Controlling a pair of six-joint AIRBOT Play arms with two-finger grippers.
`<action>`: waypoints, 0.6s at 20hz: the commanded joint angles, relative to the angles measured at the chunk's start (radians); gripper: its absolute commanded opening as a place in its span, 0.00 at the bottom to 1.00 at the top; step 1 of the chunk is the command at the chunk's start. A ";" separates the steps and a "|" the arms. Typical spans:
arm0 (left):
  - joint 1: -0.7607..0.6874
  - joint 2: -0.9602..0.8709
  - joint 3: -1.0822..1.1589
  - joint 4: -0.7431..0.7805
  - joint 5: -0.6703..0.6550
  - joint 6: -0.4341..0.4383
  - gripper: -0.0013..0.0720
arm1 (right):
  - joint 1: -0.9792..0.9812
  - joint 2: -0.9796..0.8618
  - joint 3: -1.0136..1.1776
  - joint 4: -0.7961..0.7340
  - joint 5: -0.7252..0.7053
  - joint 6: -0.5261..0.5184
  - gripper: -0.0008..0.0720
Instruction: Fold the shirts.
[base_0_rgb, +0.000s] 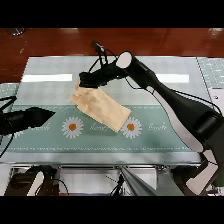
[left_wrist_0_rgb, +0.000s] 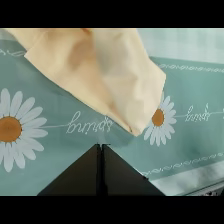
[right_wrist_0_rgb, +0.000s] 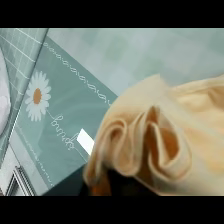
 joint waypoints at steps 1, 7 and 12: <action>0.000 -0.001 -0.015 -0.002 0.023 -0.001 0.04 | 0.026 -0.071 0.007 0.020 -0.035 0.015 0.88; 0.000 -0.006 -0.015 0.000 0.026 0.000 0.04 | -0.256 0.096 0.006 -0.084 0.368 0.000 0.88; 0.000 -0.006 -0.015 0.015 0.030 0.008 0.04 | -0.463 0.521 -0.347 -0.481 0.483 0.023 0.88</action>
